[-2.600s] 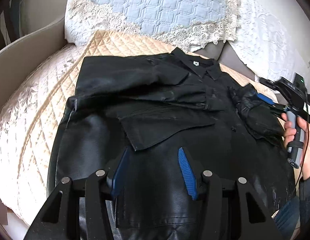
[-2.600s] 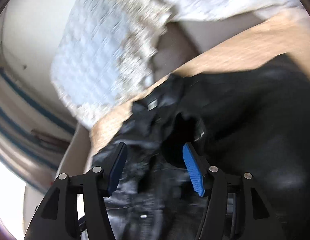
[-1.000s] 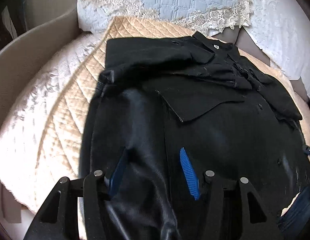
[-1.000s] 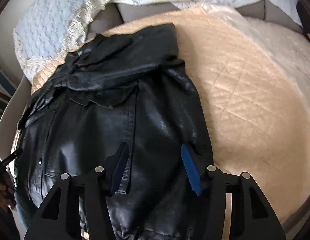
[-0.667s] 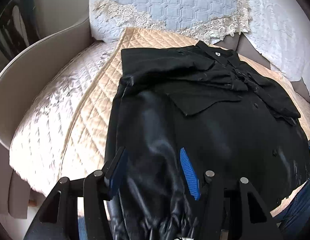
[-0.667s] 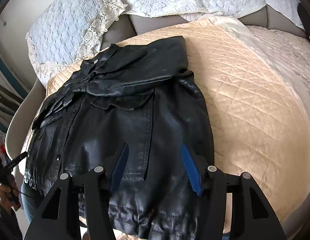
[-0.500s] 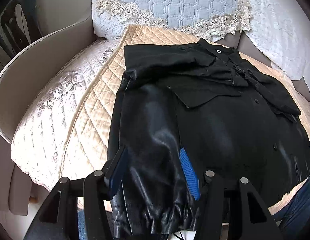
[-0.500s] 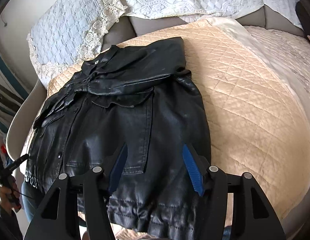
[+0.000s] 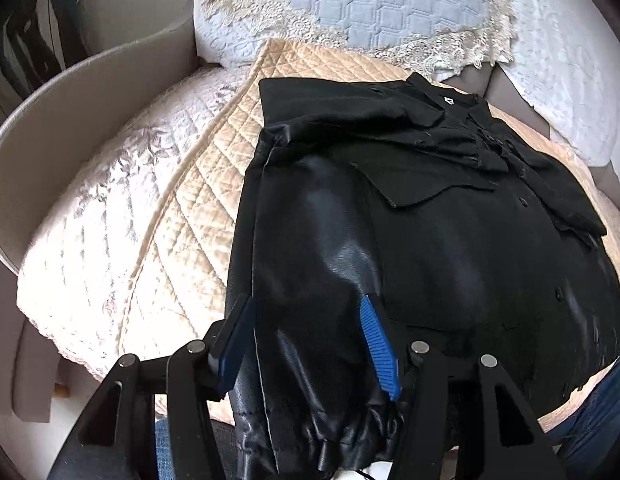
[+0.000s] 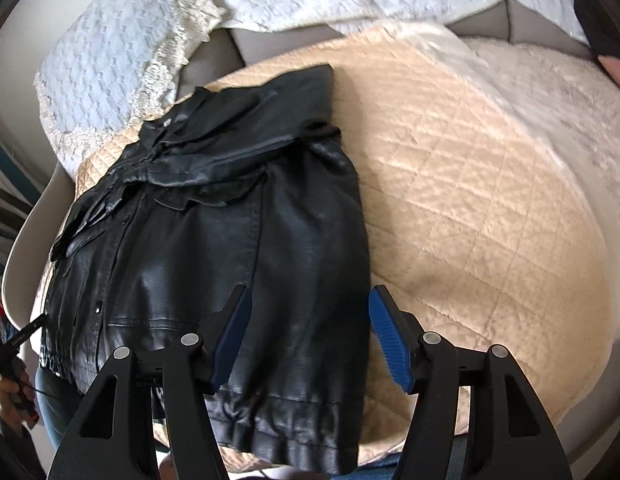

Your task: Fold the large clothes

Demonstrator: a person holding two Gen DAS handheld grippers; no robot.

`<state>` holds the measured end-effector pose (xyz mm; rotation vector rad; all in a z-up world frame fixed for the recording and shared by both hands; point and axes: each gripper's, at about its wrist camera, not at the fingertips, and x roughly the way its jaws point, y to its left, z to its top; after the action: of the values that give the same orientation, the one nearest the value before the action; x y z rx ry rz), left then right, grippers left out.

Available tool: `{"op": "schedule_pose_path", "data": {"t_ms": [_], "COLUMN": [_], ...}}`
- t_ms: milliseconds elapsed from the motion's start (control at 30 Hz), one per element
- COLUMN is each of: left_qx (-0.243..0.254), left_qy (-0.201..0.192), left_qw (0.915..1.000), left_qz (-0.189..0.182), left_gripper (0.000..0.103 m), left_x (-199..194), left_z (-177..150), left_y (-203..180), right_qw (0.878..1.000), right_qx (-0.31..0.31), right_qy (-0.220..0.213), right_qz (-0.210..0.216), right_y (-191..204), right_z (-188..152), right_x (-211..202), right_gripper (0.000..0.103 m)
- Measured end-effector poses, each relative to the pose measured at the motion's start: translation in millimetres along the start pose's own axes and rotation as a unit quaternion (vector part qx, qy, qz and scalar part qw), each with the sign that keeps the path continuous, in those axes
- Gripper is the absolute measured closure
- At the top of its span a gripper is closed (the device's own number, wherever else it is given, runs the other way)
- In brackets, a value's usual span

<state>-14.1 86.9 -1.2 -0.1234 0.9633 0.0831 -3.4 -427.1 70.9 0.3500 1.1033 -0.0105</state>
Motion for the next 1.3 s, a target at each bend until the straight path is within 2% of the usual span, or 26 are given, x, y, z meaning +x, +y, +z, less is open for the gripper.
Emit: {"op": "schedule_pose_path", "data": {"t_ms": [100,200,533,667,867,1000,1200,1300], "left_qx": [-0.012,-0.013,-0.024,-0.012,-0.028,-0.029,-0.089,-0.077], "left_qy": [0.013,0.014,0.018,0.033,0.033,0.029,0.022,0.020], "left_qw": [0.9998,0.9997,0.9989,0.9989,0.9979,0.9975,0.9913,0.9924], "left_qz": [-0.010,-0.016,-0.036,-0.030,-0.049,-0.057,-0.094,-0.095], "left_gripper": [0.044,0.041,0.039,0.038,0.038,0.037,0.037,0.038], "left_x": [6,5,-7,-4,-9,-10,-5,-11], "left_z": [-3,-7,-29,-22,-30,-33,-26,-34], "left_y": [7,6,9,3,1,1,19,18], "right_qw": [1.000,1.000,0.998,0.997,0.994,0.993,0.993,0.993], "right_qx": [0.010,0.015,0.018,0.010,0.020,0.036,0.042,0.039], "right_qy": [0.012,0.015,0.045,0.052,0.061,0.058,0.054,0.059], "right_qz": [0.014,0.021,0.050,0.059,0.091,0.099,0.094,0.093], "right_y": [-4,-7,2,7,6,2,4,5], "right_z": [-3,-8,-20,-25,-28,-26,-23,-25], "right_x": [5,5,1,1,0,2,5,3], "right_gripper": [0.041,0.041,0.039,0.039,0.039,0.039,0.040,0.041]}}
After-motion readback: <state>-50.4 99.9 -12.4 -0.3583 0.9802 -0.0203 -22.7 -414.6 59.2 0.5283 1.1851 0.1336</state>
